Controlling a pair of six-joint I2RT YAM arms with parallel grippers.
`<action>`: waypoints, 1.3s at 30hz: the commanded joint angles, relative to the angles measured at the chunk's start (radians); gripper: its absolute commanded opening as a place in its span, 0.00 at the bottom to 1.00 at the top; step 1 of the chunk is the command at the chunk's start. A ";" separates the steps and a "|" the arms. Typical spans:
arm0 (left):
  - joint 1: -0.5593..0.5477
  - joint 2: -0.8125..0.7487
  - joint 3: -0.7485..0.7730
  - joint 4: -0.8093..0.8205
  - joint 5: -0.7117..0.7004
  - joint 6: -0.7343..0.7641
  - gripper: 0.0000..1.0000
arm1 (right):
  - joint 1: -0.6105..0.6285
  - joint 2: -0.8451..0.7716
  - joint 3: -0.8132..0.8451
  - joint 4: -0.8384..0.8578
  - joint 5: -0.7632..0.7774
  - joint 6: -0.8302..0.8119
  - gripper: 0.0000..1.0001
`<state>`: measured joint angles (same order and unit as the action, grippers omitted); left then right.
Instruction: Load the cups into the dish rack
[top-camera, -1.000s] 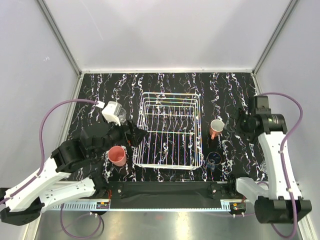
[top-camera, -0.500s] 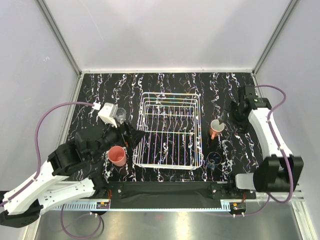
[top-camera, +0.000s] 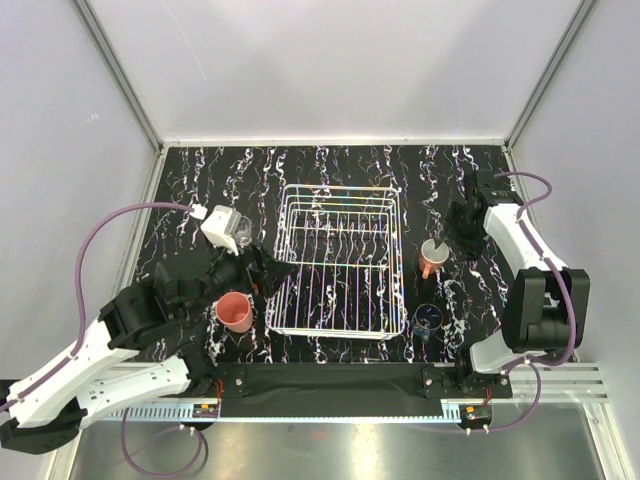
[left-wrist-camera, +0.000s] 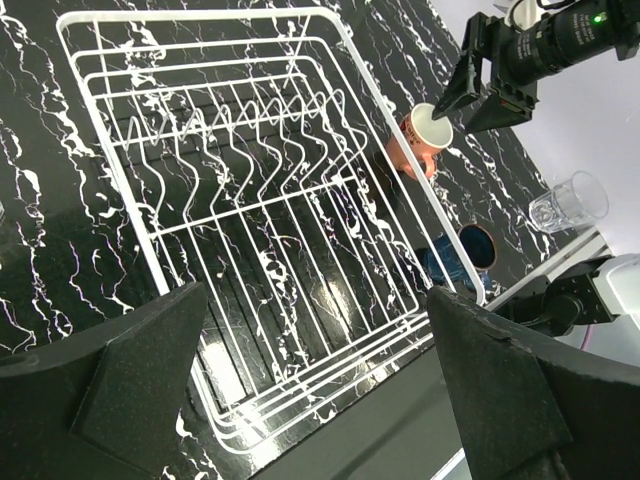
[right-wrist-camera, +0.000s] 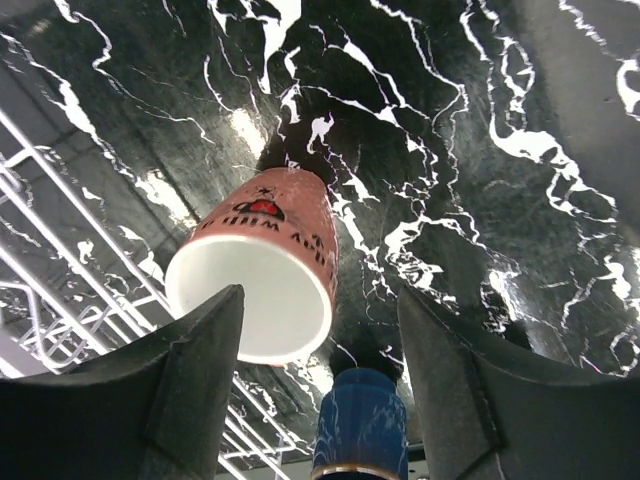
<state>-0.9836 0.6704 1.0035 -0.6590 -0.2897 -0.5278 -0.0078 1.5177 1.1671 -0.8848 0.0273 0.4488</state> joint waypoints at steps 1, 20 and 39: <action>-0.001 0.015 0.024 0.038 0.035 0.012 0.99 | -0.001 0.016 -0.024 0.072 -0.024 0.008 0.70; -0.001 0.009 0.010 0.041 0.130 -0.047 0.94 | -0.003 0.079 -0.057 0.155 -0.072 0.021 0.15; -0.001 0.089 0.015 0.252 0.454 -0.299 0.95 | -0.001 -0.506 0.097 0.128 -0.435 -0.041 0.00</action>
<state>-0.9836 0.7315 1.0096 -0.5659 0.0216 -0.7235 -0.0078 1.1419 1.2469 -0.8455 -0.1951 0.4149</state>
